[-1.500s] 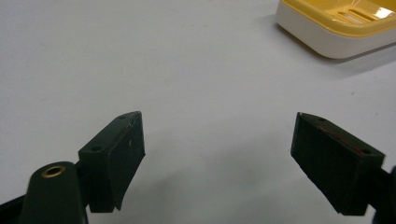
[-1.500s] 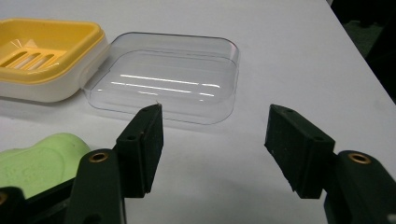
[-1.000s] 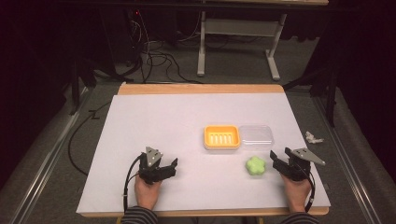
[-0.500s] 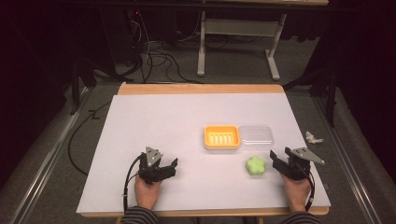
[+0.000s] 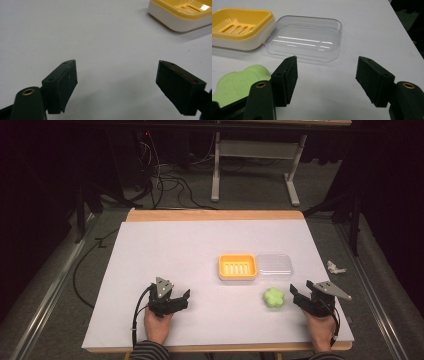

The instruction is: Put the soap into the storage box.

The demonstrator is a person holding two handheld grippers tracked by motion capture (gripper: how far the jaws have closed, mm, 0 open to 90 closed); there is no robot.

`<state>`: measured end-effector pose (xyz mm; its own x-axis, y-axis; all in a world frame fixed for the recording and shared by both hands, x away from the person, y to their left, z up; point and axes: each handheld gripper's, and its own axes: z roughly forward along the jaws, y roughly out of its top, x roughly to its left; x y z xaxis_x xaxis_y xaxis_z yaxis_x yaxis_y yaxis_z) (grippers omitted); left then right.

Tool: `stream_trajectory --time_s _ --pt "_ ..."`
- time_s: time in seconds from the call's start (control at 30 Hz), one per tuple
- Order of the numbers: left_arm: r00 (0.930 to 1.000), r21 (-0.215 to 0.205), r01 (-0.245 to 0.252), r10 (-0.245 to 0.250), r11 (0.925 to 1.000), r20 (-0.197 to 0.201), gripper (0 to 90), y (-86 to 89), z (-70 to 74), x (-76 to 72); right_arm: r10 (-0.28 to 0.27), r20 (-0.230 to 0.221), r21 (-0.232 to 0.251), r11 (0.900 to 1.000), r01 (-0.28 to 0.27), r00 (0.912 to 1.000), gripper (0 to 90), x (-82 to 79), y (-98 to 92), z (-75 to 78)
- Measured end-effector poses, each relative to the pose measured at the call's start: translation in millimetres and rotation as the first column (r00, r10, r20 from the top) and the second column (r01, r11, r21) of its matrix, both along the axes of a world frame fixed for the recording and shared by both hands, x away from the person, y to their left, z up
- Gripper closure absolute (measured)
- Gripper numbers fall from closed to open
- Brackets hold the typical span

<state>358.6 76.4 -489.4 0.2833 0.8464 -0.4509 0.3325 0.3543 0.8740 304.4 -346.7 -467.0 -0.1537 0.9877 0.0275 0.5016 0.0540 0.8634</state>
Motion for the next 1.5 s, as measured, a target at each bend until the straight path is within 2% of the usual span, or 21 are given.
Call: stream_trajectory --time_s 0.47,0.7,0.83,0.87,0.9,0.97,1.17,1.27,1.4,1.5 --pt "1.0000 0.005 0.006 -0.006 1.0000 0.002 18.0 -0.8 -0.1 -0.6 0.034 0.017 0.012 0.999 -0.034 0.9993 34.0 -20.1 7.9 10.6" --pt "1.0000 0.000 -0.002 0.002 1.0000 0.009 17.8 -1.2 0.1 -1.1 0.074 0.016 -0.001 0.997 -0.074 0.9971 34.0 -26.7 11.5 13.8" --pt "1.0000 0.007 0.000 0.000 1.0000 0.000 17.9 -0.9 -0.2 -0.4 0.088 0.001 -0.006 0.996 -0.088 0.9961 33.6 -31.8 14.2 17.3" --pt "1.0000 0.004 0.001 -0.001 1.0000 0.004 17.9 -1.0 -0.2 -0.6 0.089 -0.002 -0.015 0.996 -0.089 0.9960 33.4 -34.0 15.9 18.3" --pt "1.0000 0.001 0.005 -0.005 1.0000 0.007 17.9 -1.2 0.0 -1.2 0.103 -0.002 -0.044 0.994 -0.103 0.9946 33.2 -37.8 19.6 19.3" --pt "0.9999 -0.004 0.006 -0.006 1.0000 0.008 17.9 -1.3 0.3 -1.5 0.110 -0.005 -0.055 0.992 -0.110 0.9939 33.1 -39.3 21.0 19.4" --pt "0.9999 -0.002 0.011 -0.011 0.9999 0.006 17.9 -1.2 0.3 -1.7 0.134 -0.024 -0.052 0.990 -0.135 0.9907 31.9 -43.5 28.3 17.6" --pt "0.9999 -0.003 0.007 -0.007 1.0000 0.010 17.9 -1.4 0.2 -1.6 0.153 -0.038 -0.052 0.987 -0.155 0.9875 30.9 -43.8 33.3 17.0" --pt "0.9999 0.002 0.007 -0.007 1.0000 0.011 17.8 -1.3 0.1 -1.7 0.195 -0.070 -0.065 0.978 -0.199 0.9784 29.0 -41.7 39.8 15.1" --pt "0.9999 0.007 0.008 -0.008 0.9999 0.008 17.9 -1.4 -0.3 -1.4 0.201 -0.078 -0.063 0.976 -0.206 0.9764 28.1 -40.6 42.0 14.4"
